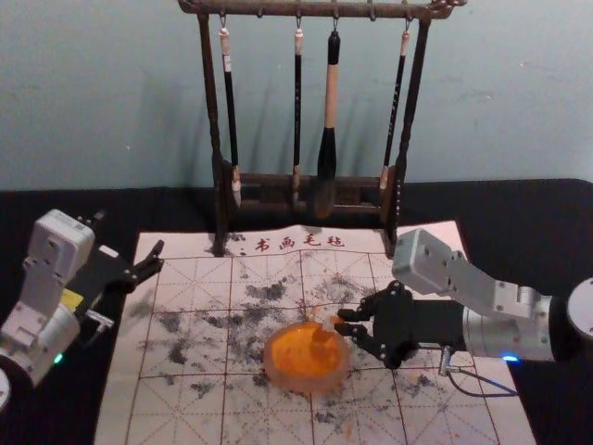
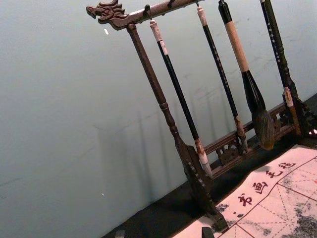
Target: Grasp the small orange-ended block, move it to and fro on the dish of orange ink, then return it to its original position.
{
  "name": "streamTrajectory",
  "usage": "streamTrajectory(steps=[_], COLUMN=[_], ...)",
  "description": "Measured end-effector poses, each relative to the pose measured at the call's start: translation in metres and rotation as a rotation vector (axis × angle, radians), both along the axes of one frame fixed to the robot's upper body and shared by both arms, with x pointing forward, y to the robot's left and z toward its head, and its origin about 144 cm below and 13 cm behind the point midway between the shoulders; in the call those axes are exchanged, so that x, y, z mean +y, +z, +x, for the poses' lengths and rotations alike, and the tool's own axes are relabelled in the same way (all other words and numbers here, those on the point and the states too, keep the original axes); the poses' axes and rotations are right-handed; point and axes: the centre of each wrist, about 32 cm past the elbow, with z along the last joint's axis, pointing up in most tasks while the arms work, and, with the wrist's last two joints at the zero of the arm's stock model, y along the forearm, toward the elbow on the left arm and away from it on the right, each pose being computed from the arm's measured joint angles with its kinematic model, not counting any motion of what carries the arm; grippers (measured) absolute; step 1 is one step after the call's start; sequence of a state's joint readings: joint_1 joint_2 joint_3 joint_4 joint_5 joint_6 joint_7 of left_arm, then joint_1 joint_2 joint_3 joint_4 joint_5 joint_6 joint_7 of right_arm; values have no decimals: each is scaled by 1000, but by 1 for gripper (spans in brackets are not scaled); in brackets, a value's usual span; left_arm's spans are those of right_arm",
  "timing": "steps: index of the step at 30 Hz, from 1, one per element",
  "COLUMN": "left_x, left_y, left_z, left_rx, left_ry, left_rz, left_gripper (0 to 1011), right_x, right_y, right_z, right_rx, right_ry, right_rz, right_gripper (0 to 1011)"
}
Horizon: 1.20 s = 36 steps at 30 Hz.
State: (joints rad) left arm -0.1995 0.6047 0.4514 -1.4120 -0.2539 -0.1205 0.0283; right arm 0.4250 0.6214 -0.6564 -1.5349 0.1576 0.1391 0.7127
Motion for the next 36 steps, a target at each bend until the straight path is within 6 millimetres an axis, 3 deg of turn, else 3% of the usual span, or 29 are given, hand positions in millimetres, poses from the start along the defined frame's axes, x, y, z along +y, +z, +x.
streamTrajectory(steps=[15,36], left_x=[0,0], left_y=[0,0], left_z=[0,0], left_rx=[0,0], left_ry=[0,0], left_rz=[0,0], left_gripper=[1001,1001], right_x=[-14,-64], right_y=[11,25], right_z=[-10,-32], right_rx=[-21,-44], right_ry=[-39,-175], right_rz=[64,72], right_gripper=[82,82])
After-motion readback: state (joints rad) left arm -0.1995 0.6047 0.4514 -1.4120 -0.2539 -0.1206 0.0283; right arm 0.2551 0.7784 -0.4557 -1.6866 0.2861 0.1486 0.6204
